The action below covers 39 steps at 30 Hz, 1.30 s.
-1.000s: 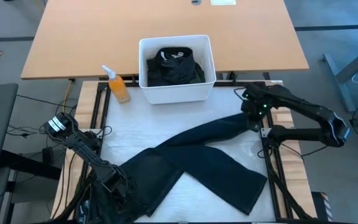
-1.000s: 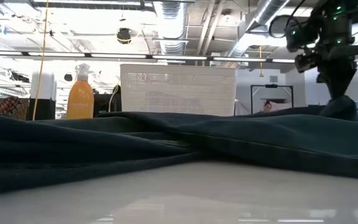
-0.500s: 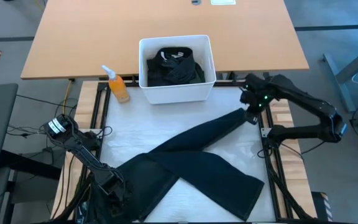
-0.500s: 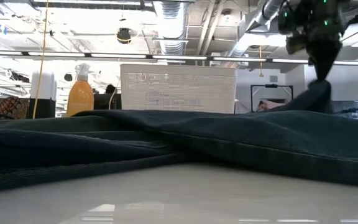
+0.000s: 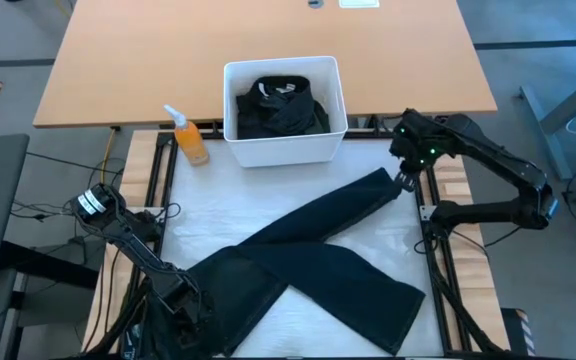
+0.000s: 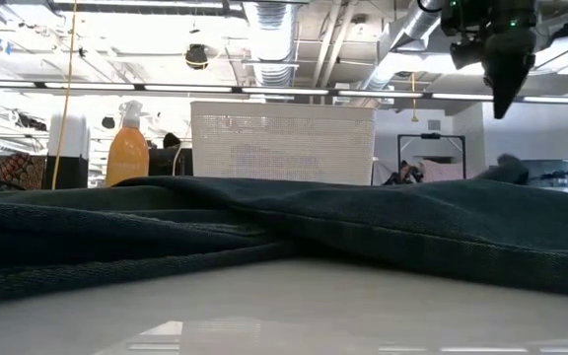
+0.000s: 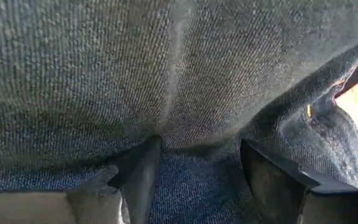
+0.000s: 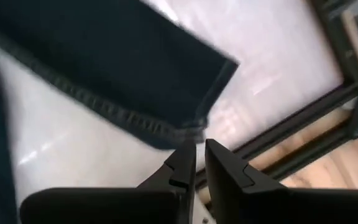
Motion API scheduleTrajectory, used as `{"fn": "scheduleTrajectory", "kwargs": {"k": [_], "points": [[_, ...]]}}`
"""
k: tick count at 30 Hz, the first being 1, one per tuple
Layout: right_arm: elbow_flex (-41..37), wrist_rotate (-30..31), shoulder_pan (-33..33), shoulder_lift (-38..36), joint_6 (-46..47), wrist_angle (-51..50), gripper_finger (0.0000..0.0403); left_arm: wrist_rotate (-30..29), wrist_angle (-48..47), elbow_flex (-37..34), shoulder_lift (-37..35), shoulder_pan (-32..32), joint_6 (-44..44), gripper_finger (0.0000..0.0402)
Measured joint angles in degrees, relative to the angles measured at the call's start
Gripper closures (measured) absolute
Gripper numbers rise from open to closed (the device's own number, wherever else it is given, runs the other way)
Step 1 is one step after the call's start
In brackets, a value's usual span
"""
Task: Fold laundry
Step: Fold the dark blue jeans from the white laundry organizer
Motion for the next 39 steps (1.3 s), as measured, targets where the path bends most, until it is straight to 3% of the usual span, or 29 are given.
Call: {"fn": "scheduleTrajectory", "kwargs": {"k": [8, 15, 22, 29, 34, 39], "points": [[-5.7, -1.3, -0.3, 4.4, -0.8, 20.7, 0.0340, -1.0, -1.2, 0.0, -0.1, 0.0, 1.9, 0.0185], [-9.2, -1.5, -1.6, 15.5, 0.5, 23.2, 0.0332, -2.1, -0.6, 0.1, -0.2, -1.4, -1.3, 0.0185], [-13.9, -1.6, -1.9, 21.1, 2.8, 25.2, 0.0258, -4.8, -0.3, 0.2, -0.3, -2.6, -1.0, 0.0185], [-26.6, -1.6, -3.1, 19.3, 9.5, 40.7, 0.0189, -6.4, -0.3, 0.2, -0.3, -2.6, 0.2, 0.0185], [-32.4, -0.7, -0.9, 20.1, 12.9, 48.1, 0.0204, -6.4, -1.2, 0.2, -0.3, -2.6, 2.8, 0.0185], [-33.0, 1.0, 3.0, 19.6, 12.7, 48.2, 0.0275, -6.7, -1.4, 0.1, -0.2, -2.6, 2.6, 0.0185]]}}
